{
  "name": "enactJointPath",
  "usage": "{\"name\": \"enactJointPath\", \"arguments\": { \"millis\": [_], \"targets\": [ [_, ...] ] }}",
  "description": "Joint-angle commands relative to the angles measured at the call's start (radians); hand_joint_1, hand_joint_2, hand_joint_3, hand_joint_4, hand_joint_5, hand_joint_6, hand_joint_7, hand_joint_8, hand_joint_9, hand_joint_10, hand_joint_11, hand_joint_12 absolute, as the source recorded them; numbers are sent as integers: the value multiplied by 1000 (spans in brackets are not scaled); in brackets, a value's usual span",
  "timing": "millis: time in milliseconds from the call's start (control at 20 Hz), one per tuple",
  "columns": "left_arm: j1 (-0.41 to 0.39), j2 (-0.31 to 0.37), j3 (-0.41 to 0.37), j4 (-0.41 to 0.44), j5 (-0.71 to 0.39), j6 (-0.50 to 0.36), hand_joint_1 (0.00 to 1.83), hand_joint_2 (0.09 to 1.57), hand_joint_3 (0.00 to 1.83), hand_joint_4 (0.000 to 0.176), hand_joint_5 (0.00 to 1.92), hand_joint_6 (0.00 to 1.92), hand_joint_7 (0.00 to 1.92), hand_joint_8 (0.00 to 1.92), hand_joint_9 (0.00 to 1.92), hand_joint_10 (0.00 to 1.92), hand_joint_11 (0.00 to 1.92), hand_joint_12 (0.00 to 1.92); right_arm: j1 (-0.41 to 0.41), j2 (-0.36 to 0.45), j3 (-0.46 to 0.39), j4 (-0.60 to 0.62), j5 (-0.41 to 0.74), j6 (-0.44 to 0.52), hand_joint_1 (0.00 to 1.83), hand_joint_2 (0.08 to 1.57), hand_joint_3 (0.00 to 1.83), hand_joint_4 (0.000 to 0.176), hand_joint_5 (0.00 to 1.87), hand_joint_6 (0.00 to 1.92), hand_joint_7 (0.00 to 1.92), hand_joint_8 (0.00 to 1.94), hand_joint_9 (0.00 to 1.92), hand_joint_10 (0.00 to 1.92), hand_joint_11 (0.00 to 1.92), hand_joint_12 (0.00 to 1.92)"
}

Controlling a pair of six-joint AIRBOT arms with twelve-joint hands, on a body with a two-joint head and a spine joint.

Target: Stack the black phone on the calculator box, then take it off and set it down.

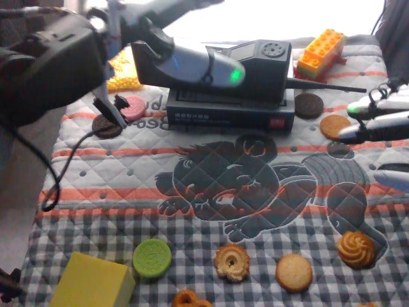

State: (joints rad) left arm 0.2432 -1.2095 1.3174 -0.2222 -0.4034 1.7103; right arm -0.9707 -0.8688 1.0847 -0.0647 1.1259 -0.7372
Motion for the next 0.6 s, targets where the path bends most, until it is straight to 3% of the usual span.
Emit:
{"name": "enactJointPath", "arguments": {
  "millis": [0, 50, 100, 200, 250, 300, 350, 400, 450, 500, 550],
  "targets": [
    [0, 18, -11, 22, -177, -39, 729, 874, 0, 176, 203, 1, 214, 5, 190, 10, 0, 433, 16, 2, 1, 33, 161, 7, 631, 1311, 0, 46, 677, 4, 496, 5, 456, 0, 407, 166],
    [9, 48, -34, 42, -222, -86, 764, 896, 3, 176, 191, 0, 162, 0, 94, 1, 0, 86, 19, -3, 1, 47, 187, 9, 631, 1296, 0, 51, 675, 2, 510, 9, 412, 0, 341, 134],
    [21, 77, -53, 51, -254, -119, 784, 909, 6, 176, 178, 0, 121, 0, 38, 0, 0, 16, 23, -9, 1, 59, 204, 9, 609, 1277, 0, 55, 691, 1, 530, 2, 423, 0, 353, 107],
    [63, 154, -120, 60, -338, -176, 711, 904, 2, 176, 142, 4, 83, 0, 1, 0, 0, 0, 49, -24, 6, 68, 217, 9, 559, 1259, 0, 107, 651, 0, 532, 0, 427, 0, 334, 83],
    [108, 208, -167, 67, -389, -214, 745, 892, 0, 176, 175, 17, 101, 7, 0, 0, 0, 0, 76, -37, 14, 68, 217, 9, 567, 1238, 0, 109, 629, 0, 522, 0, 457, 9, 369, 94],
    [142, 238, -195, 68, -409, -230, 732, 880, 0, 153, 208, 9, 127, 5, 16, 2, 0, 0, 90, -44, 20, 69, 216, 9, 615, 1203, 0, 104, 627, 1, 525, 1, 480, 14, 399, 104],
    [183, 264, -222, 68, -435, -243, 742, 883, 0, 129, 209, 5, 148, 10, 34, 8, 0, 0, 102, -52, 30, 77, 214, 9, 688, 1129, 0, 125, 578, 0, 465, 0, 410, 2, 339, 73],
    [230, 286, -247, 60, -468, -261, 765, 859, 0, 119, 219, 7, 152, 9, 40, 9, 0, 0, 109, -57, 37, 89, 210, 9, 711, 1104, 0, 142, 548, 0, 429, 0, 380, 0, 326, 65],
    [296, 311, -274, 52, -522, -310, 814, 861, 0, 106, 197, 0, 128, 0, 5, 0, 0, 0, 131, -66, 50, 96, 198, 9, 754, 1057, 0, 146, 476, 0, 346, 0, 305, 0, 302, 52],
    [338, 327, -289, 51, -559, -355, 814, 861, 0, 106, 197, 0, 128, 0, 5, 0, 0, 0, 148, -73, 58, 96, 185, 9, 754, 1057, 0, 146, 476, 0, 346, 0, 305, 0, 302, 52],
    [391, 348, -309, 44, -603, -401, 761, 824, 0, 128, 189, 0, 140, 6, 16, 6, 0, 0, 173, -84, 70, 95, 166, 9, 794, 1017, 0, 150, 457, 0, 335, 0, 256, 0, 246, 27]
  ]
}}
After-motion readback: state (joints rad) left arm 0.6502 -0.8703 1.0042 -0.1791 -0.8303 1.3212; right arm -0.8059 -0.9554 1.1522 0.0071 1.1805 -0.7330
